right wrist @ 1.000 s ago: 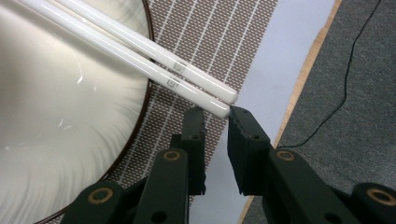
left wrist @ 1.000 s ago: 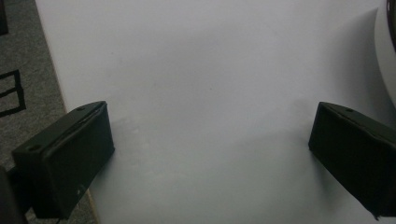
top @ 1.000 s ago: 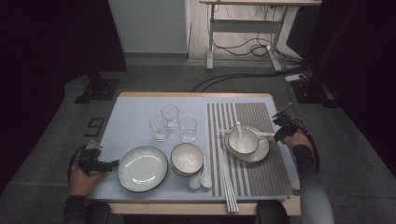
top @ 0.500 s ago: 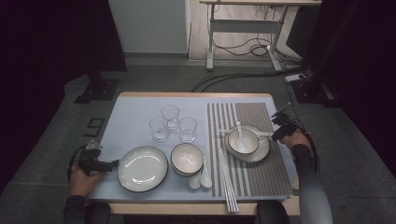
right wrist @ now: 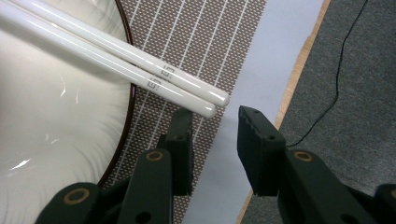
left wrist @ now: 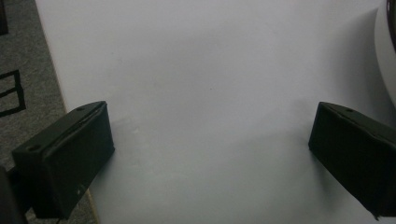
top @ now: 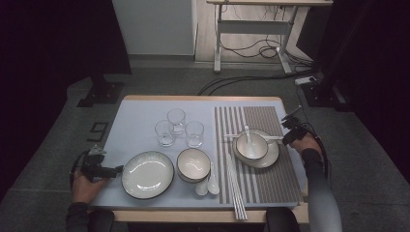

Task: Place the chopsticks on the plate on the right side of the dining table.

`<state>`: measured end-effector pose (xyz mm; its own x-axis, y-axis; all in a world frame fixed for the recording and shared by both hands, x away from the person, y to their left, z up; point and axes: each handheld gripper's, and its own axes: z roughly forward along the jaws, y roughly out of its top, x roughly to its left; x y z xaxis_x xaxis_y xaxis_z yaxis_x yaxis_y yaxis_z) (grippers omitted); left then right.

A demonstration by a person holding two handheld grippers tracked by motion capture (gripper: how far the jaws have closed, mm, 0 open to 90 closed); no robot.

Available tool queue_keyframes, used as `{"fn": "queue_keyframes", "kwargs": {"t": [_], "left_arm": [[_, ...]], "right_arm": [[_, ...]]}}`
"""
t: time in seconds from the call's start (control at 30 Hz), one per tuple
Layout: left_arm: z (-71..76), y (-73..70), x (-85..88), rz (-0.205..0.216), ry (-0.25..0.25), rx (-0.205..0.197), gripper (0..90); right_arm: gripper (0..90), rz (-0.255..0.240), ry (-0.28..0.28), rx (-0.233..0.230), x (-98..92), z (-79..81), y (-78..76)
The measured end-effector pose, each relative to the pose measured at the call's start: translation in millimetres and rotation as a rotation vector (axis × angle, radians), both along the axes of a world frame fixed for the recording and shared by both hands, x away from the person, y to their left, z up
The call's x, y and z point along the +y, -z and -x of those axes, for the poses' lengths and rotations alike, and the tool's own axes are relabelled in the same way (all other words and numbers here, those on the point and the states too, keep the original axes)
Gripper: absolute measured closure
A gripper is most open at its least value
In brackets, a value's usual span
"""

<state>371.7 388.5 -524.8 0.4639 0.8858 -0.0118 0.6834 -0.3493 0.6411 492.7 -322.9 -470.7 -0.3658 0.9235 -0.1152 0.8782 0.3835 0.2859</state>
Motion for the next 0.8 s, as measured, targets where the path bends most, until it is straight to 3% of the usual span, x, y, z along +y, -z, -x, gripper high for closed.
{"fn": "queue_keyframes", "kwargs": {"t": [0.4, 0.8], "left_arm": [[0.0, 0.0, 0.0, 0.0, 0.0, 0.0, 0.0], [0.1, -0.1, 0.0, -0.001, 0.001, 0.0, 0.0]], "right_arm": [[65.1, -0.001, 0.006, -0.01, -0.7, -2.0, 1.3], [48.4, -0.031, -0.014, -0.054, -3.4, 15.0, -12.4]]}}
